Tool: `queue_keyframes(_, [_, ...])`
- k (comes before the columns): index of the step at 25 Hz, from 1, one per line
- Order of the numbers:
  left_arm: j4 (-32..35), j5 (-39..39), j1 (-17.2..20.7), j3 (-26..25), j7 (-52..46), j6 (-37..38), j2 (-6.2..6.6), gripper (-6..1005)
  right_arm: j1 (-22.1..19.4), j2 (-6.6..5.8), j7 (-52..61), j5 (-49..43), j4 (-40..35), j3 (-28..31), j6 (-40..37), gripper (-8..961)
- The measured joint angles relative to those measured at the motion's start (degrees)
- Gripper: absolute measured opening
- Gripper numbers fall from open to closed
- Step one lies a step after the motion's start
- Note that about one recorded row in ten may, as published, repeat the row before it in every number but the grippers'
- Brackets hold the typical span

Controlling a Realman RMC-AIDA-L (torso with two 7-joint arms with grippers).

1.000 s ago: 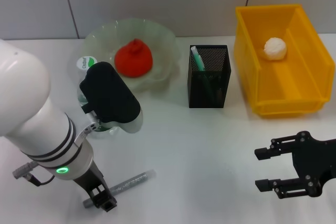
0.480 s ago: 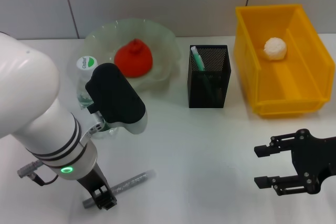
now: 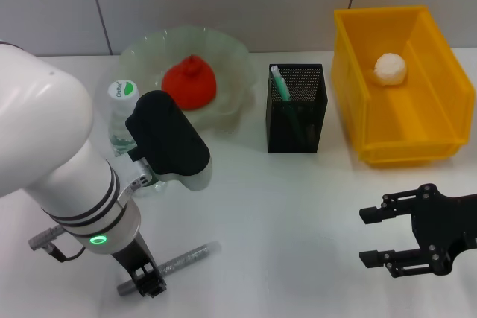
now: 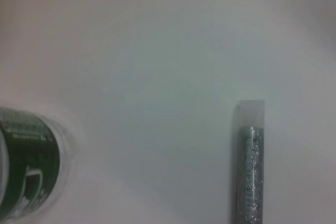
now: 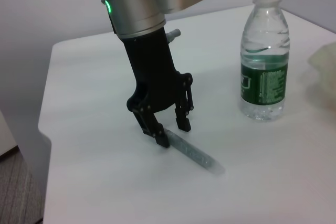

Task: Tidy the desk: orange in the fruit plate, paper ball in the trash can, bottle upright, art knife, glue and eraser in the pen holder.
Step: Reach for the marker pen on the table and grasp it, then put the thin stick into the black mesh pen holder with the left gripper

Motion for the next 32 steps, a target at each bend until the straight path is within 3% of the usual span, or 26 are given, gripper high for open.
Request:
queue_keyframes(15, [-0.4,-0.2,-0.2,1.8,-0.2,-1.1,0.00,293,0.1,-0.01,0.2,-0.5,0.7,0.1,0.4,634])
queue_keyframes(22, [1.4,-0.2,0.3,1.3,-0.3,-1.1,0.00,189,-0.2,0.00,0.4,-0.5,0.6,0.6,0.4,635])
queue_keyframes(24, [6.0,-0.2,2.0,-0.4,-0.4,0.8,0.14,159,-0.3,0.00,0.4,-0.4,0.5,0.7,0.4,635])
queue_keyframes(26, [6.0,-0.2,2.0,-0.4,-0.4,0.8,0.14,159,-0.3,0.00,0.5,-0.3,0.4,0.8,0.2,635])
queue_keyframes(28, [13.3,-0.7,5.2,-4.3,0.5,2.6,0.33,159,-0.3,0.00,0.8,-0.2,0.2,0.9,0.1,635])
queue_keyframes(31, [16.6,-2.4,7.1,-7.1,1.8,2.9,0.38,159,-0.4,-0.03,1.1,-0.1,0.0,1.1,0.0,635])
queue_keyframes(32, [19.7,-6.8,9.4,-11.5,3.9,2.6,0.43,159,-0.4,-0.05,1.1,-0.1,0.0,1.3,-0.1,635])
